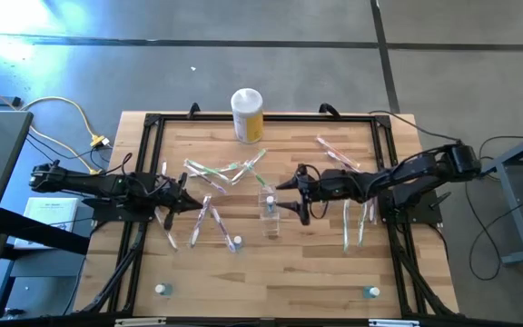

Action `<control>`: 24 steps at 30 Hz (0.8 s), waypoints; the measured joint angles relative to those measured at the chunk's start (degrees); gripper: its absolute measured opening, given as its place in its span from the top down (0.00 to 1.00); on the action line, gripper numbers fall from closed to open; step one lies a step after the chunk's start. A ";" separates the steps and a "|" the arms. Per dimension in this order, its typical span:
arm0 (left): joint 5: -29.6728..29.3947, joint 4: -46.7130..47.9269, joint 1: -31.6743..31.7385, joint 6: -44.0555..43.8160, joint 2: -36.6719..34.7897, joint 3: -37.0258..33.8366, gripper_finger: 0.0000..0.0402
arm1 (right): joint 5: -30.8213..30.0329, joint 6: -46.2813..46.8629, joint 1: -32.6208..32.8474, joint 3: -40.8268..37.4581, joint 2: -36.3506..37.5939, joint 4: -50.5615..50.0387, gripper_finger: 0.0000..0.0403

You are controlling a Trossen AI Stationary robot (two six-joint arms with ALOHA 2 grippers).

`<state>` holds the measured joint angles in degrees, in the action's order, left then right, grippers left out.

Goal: Pick & Place toothbrushing station
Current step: Put the purple toothbrush into the transparent organizer

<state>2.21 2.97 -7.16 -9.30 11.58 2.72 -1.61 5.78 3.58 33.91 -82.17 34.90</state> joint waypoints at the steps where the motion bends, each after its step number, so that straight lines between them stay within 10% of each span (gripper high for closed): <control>1: -0.40 -0.15 0.01 0.17 0.31 0.00 0.99 | 0.00 0.00 0.54 0.00 0.00 -0.28 0.41; 24: -0.65 -1.91 0.02 3.23 0.99 -0.08 0.98 | -2.80 0.65 2.81 0.00 -0.11 -2.27 0.41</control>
<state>1.55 1.06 -7.14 -6.07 12.58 2.64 -4.40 6.43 6.39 33.91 -82.28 32.63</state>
